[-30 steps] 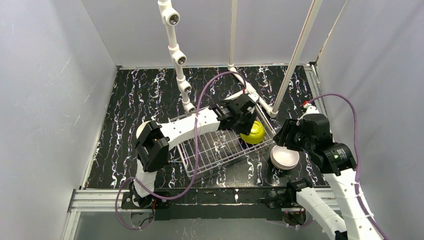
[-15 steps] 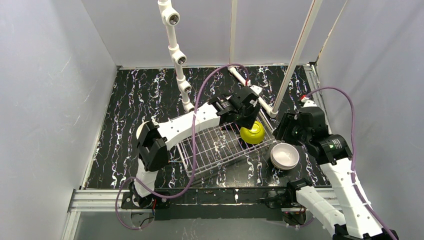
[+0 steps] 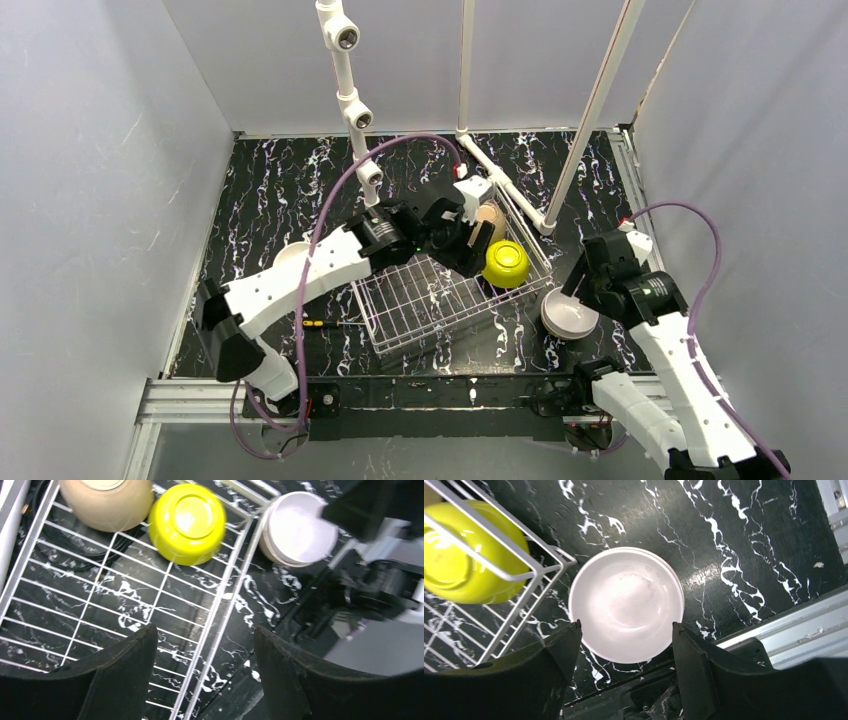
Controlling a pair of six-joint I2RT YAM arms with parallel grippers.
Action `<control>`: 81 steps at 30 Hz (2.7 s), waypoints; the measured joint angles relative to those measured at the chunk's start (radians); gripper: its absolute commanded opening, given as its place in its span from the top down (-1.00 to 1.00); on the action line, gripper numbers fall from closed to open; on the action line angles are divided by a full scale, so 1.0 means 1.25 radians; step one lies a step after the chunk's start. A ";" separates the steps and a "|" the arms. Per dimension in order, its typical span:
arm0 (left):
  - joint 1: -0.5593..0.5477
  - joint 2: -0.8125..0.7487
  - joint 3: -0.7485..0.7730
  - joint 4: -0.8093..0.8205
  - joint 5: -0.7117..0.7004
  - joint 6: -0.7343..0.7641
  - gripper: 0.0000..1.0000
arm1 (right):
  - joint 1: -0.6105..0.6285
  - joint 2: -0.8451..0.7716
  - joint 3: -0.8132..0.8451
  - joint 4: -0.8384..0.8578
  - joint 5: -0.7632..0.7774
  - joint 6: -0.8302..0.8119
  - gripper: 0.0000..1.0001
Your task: Load the bowls into the dish rack
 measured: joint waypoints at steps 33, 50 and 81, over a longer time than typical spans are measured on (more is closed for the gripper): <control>-0.002 -0.337 -0.201 0.071 -0.010 0.024 -0.70 | -0.157 0.223 -0.142 0.158 0.026 0.110 -0.20; -0.002 -0.342 -0.226 0.099 -0.037 0.043 -0.92 | -0.164 0.244 -0.136 0.141 0.050 0.110 0.69; -0.002 -0.311 -0.227 0.106 -0.013 0.014 -0.96 | -0.164 0.134 0.067 0.032 0.093 0.067 0.97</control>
